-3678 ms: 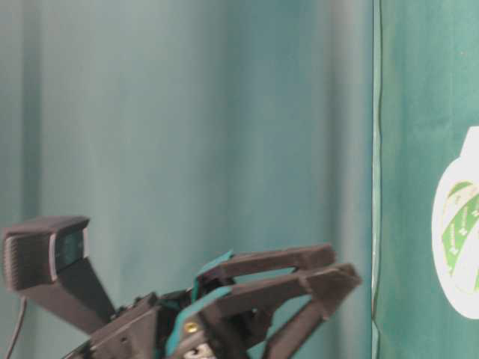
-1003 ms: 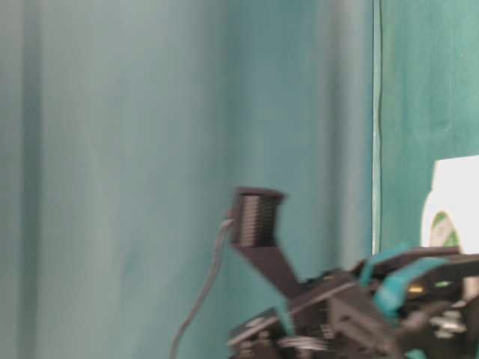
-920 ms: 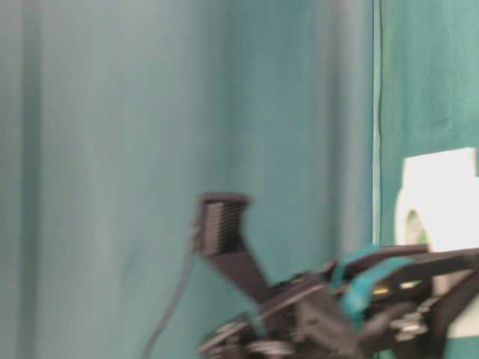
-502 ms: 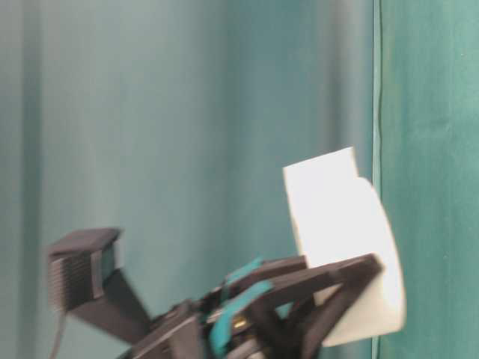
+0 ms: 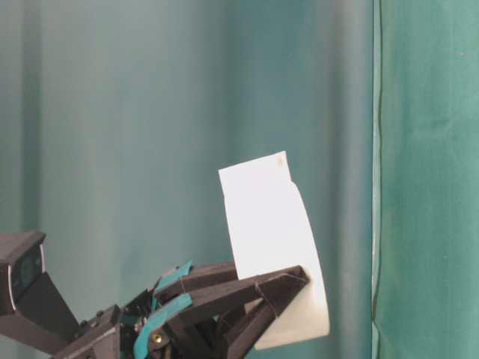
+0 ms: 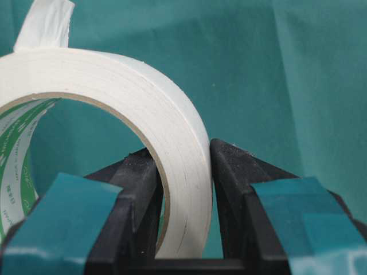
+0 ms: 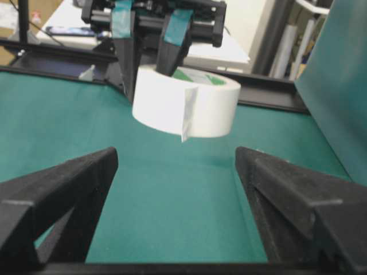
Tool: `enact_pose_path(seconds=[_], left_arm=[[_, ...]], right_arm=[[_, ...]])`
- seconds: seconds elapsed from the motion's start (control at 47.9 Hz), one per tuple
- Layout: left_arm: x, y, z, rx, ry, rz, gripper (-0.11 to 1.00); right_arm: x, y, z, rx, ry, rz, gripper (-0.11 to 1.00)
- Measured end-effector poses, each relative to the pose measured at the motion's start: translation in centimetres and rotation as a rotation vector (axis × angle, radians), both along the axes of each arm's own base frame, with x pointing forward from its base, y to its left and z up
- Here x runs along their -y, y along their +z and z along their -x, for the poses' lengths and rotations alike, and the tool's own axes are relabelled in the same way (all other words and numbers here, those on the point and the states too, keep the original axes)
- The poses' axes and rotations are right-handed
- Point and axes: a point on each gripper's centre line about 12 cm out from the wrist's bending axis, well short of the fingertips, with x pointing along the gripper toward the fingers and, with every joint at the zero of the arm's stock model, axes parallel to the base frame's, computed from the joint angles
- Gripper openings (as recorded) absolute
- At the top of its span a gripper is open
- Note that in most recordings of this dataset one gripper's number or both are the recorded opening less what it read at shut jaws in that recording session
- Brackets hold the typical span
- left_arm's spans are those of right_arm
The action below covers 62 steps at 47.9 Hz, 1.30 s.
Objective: Peel off the duct tape with your right arm.
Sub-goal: 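Lift the tape roll upright with the left gripper, free end up, then move the right gripper toward the roll and pinch the tape's free end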
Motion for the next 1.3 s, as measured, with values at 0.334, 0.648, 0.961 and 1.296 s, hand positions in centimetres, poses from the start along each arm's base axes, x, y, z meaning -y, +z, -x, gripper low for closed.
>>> enact_pose_path(seconds=[0.334,0.648,0.961,1.296], left_arm=[[0.0,-0.1,-0.1,-0.003,0.001,0.001,0.23],[0.0,-0.1,-0.1,-0.003,0.0,0.0,0.23],[0.0,-0.1,-0.1,-0.003,0.0,0.001,0.23],[0.1,-0.1,-0.1,-0.003,0.0,0.001,0.23]], right_arm=[[0.1,-0.3,-2.0,-0.044,0.0,-0.003,0.76],[0.8,-0.8,-5.4,-0.089,-0.025,-0.006,0.76],[1.9,-1.7,-9.4,-0.148,-0.054,-0.012,0.76],[2.3,-2.4,-13.2,-0.179,-0.056,-0.015,0.76]])
